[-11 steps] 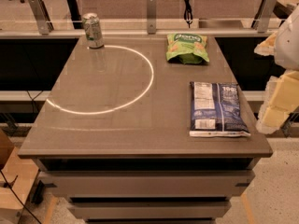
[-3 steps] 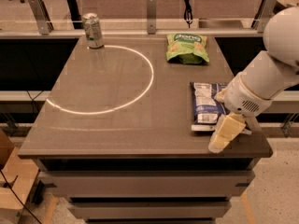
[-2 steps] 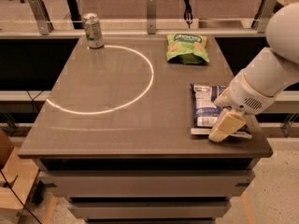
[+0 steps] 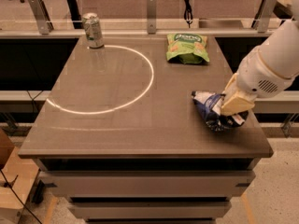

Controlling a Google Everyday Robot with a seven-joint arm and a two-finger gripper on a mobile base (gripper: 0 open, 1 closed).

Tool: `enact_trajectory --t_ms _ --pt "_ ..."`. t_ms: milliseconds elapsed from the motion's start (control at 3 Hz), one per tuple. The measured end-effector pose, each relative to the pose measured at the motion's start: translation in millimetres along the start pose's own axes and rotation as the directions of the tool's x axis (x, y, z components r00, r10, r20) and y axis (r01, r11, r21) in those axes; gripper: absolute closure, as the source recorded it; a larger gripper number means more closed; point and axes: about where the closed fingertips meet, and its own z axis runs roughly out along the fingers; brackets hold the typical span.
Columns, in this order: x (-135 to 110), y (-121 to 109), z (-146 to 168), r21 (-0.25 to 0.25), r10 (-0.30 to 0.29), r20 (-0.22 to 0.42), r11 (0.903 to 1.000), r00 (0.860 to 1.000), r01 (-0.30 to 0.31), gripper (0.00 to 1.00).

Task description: Pick blue chip bag

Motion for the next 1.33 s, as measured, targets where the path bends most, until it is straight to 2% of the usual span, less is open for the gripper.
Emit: enact_trajectory --t_ms 333,667,1000,1333 --pt "-28 -9 -34 0.066 -0.088 0.035 0.9942 0.996 0.085 1.00" --pt "-57 -34 -71 0.143 -0.167 0.085 0.9777 0.982 0.154 1.00" --pt "-88 -61 -119 0.229 -0.210 0.156 0.9582 0.965 0.171 1.00" --pt "-96 -66 -140 0.274 -0.226 0.169 0.9458 0.959 0.174 1.00"
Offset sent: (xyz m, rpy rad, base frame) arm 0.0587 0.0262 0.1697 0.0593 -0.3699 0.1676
